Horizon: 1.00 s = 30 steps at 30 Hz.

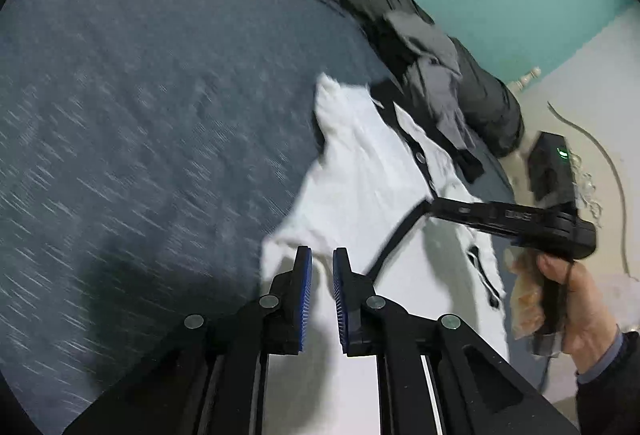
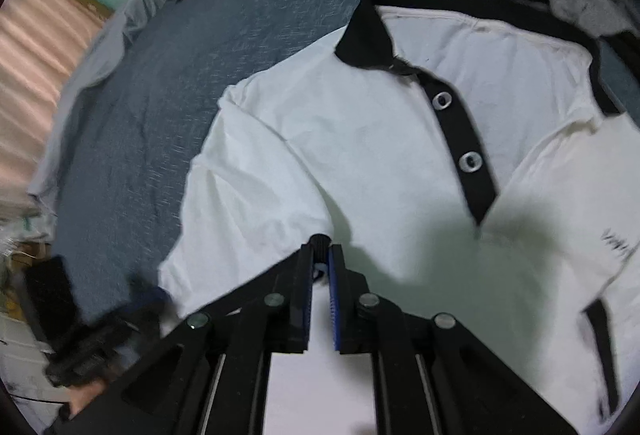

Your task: Fold clothes

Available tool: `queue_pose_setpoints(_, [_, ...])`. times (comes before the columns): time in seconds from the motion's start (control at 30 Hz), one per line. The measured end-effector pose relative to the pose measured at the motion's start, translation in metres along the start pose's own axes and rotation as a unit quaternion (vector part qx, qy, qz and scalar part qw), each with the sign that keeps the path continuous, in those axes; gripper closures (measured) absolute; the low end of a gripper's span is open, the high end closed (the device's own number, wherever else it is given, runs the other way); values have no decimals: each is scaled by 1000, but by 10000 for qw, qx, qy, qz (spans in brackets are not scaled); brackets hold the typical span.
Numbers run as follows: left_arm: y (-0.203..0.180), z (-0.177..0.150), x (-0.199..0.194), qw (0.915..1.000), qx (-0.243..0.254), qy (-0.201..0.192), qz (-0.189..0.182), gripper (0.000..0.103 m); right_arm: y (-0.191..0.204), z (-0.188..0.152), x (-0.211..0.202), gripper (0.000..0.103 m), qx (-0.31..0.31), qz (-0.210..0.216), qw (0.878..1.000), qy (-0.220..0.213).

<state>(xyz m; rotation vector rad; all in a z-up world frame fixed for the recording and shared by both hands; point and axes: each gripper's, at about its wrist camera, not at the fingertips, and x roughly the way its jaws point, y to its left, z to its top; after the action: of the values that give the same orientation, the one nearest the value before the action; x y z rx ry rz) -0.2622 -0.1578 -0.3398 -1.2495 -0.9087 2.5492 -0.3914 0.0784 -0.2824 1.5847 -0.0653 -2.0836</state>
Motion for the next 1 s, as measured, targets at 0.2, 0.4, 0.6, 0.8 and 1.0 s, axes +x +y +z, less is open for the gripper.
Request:
queue_pose_setpoints(0.2, [17, 9, 8, 9998, 20, -54, 183, 85, 8, 26, -30, 71, 81, -164, 9969, -768])
queue_pose_setpoints(0.4, [9, 11, 17, 9994, 319, 60, 75, 85, 66, 64, 0, 71, -733, -149, 9954, -604])
queue_pose_setpoints(0.6, [11, 9, 24, 9990, 395, 182, 40, 86, 109, 98, 45, 71, -1230, -529, 9905, -311])
queue_pose_setpoints(0.8, [13, 8, 24, 9991, 370, 216, 16, 87, 135, 115, 81, 71, -1833, -1158, 9762, -15])
queue_pose_setpoints(1.0, [18, 7, 21, 9992, 312, 245, -26, 88, 135, 117, 95, 100, -1954, -1375, 9710, 8])
